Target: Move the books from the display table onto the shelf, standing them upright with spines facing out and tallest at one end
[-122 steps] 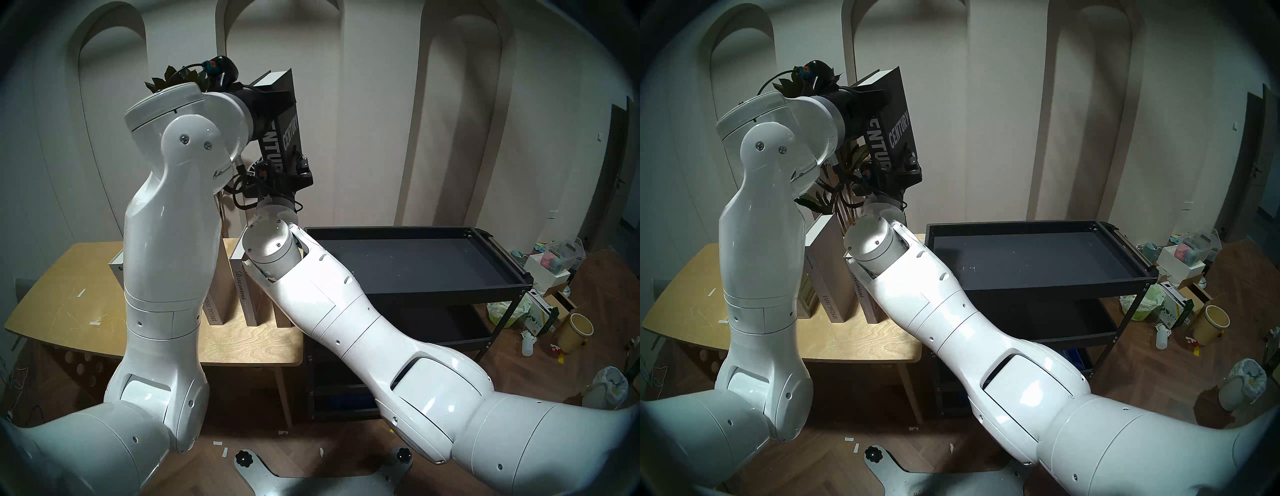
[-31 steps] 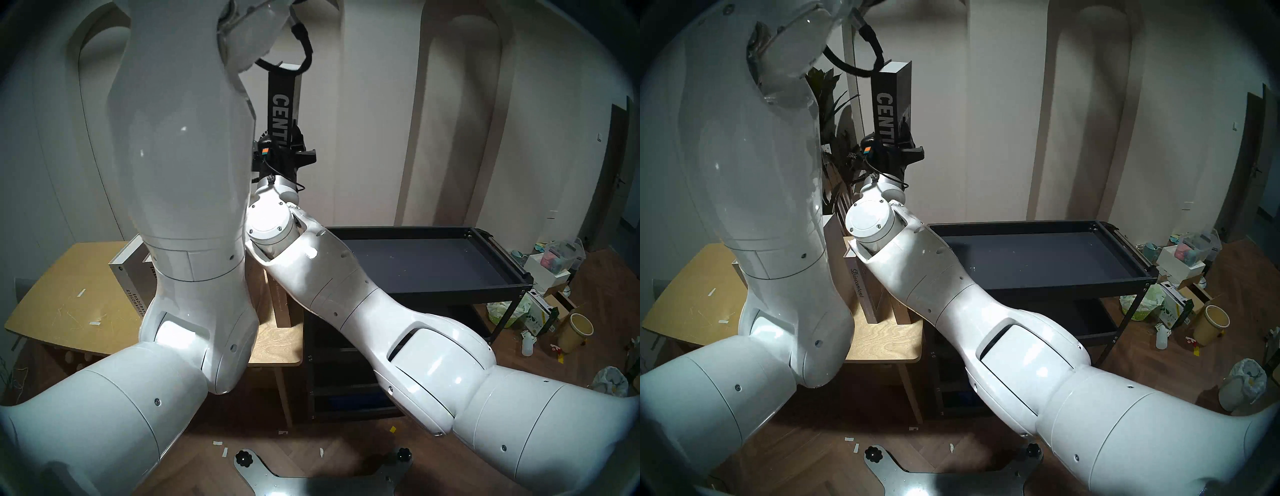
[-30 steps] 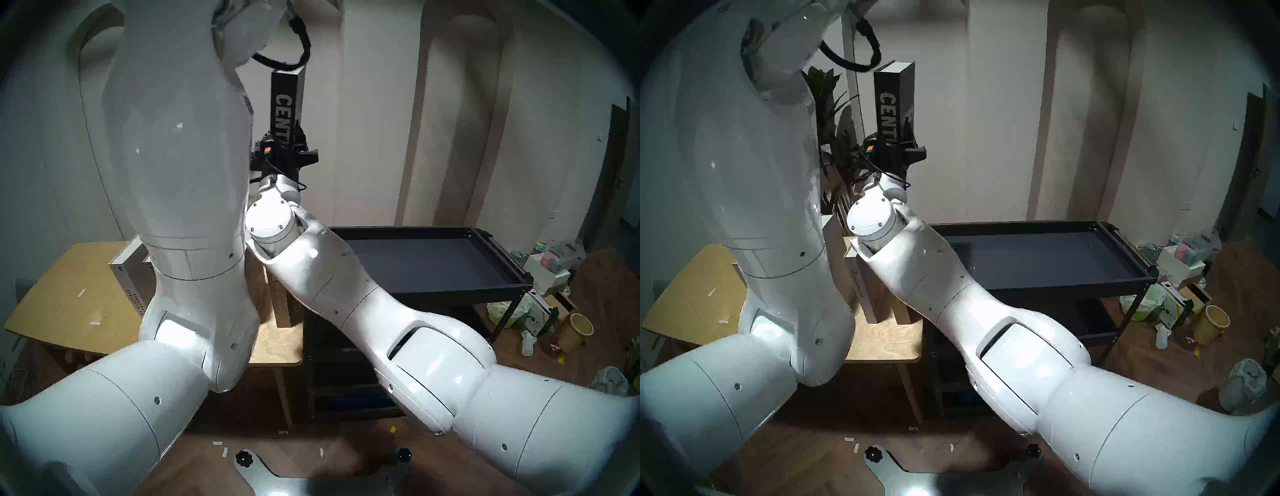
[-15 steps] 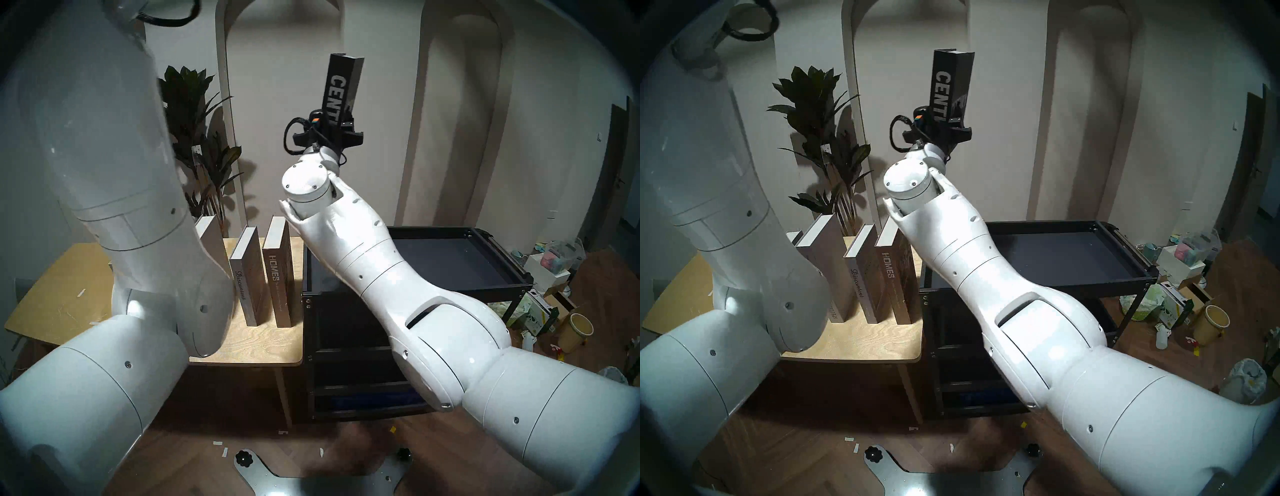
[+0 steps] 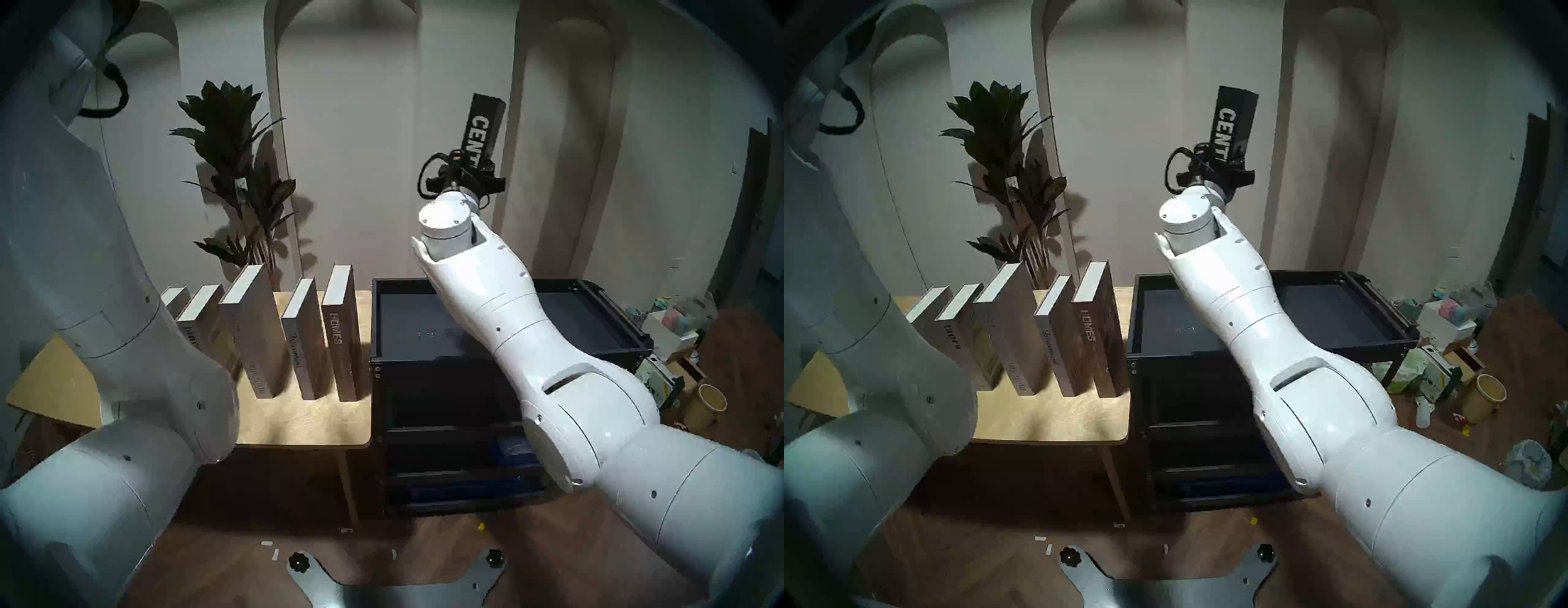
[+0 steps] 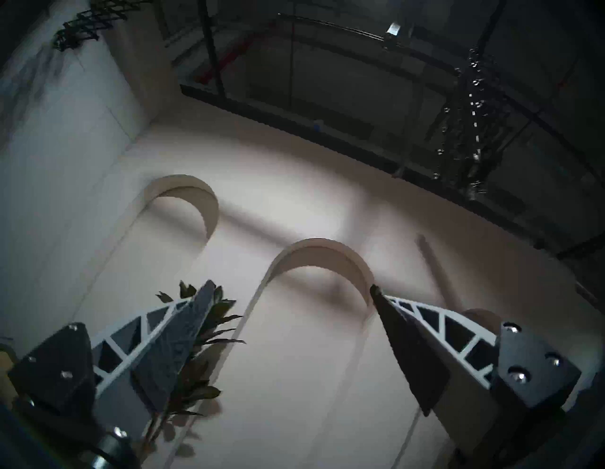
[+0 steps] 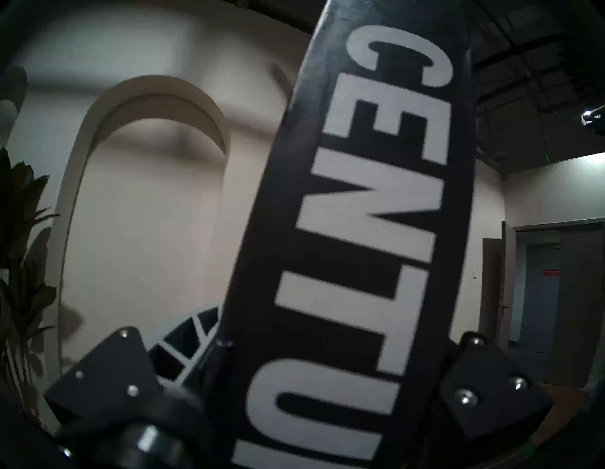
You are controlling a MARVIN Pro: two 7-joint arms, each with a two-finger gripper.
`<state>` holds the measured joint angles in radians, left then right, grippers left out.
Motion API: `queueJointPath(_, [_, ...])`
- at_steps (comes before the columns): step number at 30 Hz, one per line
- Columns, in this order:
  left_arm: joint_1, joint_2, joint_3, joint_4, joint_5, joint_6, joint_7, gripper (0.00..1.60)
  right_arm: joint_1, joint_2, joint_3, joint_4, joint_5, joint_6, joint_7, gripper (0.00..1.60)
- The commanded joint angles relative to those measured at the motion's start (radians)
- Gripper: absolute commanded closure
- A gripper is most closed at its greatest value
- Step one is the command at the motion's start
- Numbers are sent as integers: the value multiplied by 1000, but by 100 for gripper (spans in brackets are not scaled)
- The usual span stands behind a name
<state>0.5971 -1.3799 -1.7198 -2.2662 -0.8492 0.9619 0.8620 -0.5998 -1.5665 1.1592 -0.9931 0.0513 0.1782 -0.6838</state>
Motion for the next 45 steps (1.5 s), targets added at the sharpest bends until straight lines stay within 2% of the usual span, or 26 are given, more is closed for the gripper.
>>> queueJointPath(1, [111,47,-44,-11,11,-2,5,0,-3,82,28,-49,8,12,44,160])
queueJointPath(8, [204,57,-90,-9,21,-2,2,0,-2,108,27,-92,24,35,99,160])
queueJointPath(9, [244,63,-108,-16,26,-2,2,0,-2,116,29,-108,34,43,122,160])
queueJointPath(14, [281,67,-135,-22,32,-2,-1,0,-11,134,33,-134,53,58,163,160])
queueJointPath(19, [347,69,-167,-29,39,-2,-4,0,-31,176,47,-163,74,80,215,160])
queueJointPath(24, [432,69,-195,-34,47,-2,-8,0,-59,244,75,-184,94,112,270,160])
queueJointPath(32, [523,64,-213,-43,50,-2,-18,0,-100,314,79,-235,109,156,358,160])
queueJointPath(43, [605,70,-229,-61,54,-2,-35,0,-146,394,84,-321,135,195,476,160])
queueJointPath(45, [632,73,-235,-69,55,-2,-43,0,-161,427,93,-350,145,207,515,160])
